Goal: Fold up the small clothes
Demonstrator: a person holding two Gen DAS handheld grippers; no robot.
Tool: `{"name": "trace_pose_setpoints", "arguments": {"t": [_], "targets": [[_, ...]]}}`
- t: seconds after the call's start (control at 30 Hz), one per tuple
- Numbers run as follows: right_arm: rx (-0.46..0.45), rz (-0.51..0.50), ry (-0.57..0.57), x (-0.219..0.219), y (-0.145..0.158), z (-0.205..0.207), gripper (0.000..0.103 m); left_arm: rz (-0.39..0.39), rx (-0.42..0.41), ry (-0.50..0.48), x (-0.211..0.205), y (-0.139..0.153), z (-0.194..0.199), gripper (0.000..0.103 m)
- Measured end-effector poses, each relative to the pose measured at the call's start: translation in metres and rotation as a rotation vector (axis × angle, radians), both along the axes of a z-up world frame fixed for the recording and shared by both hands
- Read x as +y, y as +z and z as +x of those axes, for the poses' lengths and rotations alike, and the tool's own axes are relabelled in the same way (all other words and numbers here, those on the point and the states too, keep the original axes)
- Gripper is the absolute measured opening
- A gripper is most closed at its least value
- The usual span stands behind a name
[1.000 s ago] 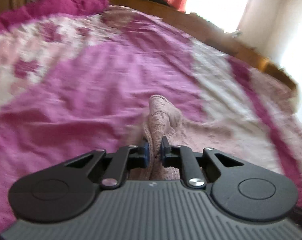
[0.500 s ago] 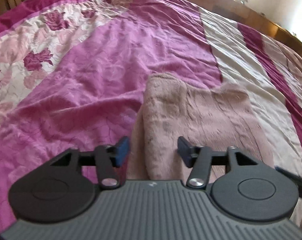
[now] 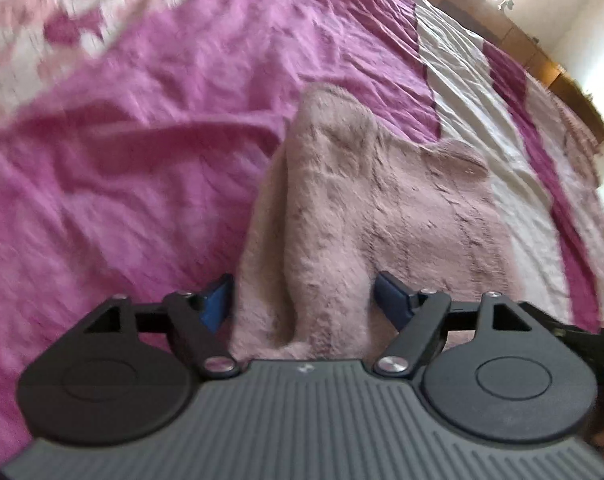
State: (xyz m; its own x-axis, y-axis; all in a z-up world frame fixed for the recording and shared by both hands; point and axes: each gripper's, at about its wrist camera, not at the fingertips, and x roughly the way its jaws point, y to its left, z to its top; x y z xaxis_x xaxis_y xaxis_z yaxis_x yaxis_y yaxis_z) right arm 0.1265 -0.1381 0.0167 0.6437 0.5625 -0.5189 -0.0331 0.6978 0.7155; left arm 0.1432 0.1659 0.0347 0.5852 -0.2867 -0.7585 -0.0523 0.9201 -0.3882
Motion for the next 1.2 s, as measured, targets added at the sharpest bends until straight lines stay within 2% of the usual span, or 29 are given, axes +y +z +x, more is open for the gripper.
{"name": "trace_pose_setpoints", "arguments": {"t": [0.13,0.3,0.37,0.4,0.43,0.53,0.63,0.87,1.03,1.2], "targets": [[0.037,0.052,0.011,0.004,-0.011,0.015,0.086,-0.146,0.041,0.012,0.008,-0.014,0.005,0.077],[0.052,0.077,0.039,0.009,-0.016,0.033,0.088,-0.207,0.037,0.013,0.01,-0.019,0.008,0.075],[0.058,0.09,0.046,0.012,-0.017,0.039,0.088,-0.236,0.037,0.0,0.009,-0.021,0.009,0.057],[0.059,0.095,0.051,0.013,-0.017,0.042,0.081,-0.251,0.043,0.004,0.009,-0.022,0.011,0.054],[0.062,0.086,0.052,0.015,-0.016,0.044,0.067,-0.264,0.044,0.01,0.011,-0.024,0.011,0.046],[0.067,0.071,0.049,0.016,-0.01,0.049,0.057,-0.302,0.039,0.027,0.015,-0.024,0.01,0.038],[0.035,0.072,0.066,0.016,0.007,0.05,0.053,-0.346,0.041,0.036,0.018,-0.02,0.008,0.036],[-0.021,0.103,0.082,0.002,0.055,0.044,0.052,-0.457,0.02,0.033,0.011,0.001,-0.003,0.034],[-0.061,0.09,0.072,-0.024,0.081,0.015,0.052,-0.459,0.003,-0.027,-0.015,0.016,-0.02,0.034],[-0.095,0.084,0.034,-0.063,0.091,-0.032,0.052,-0.457,-0.008,-0.097,-0.048,0.025,-0.044,0.034]]}}
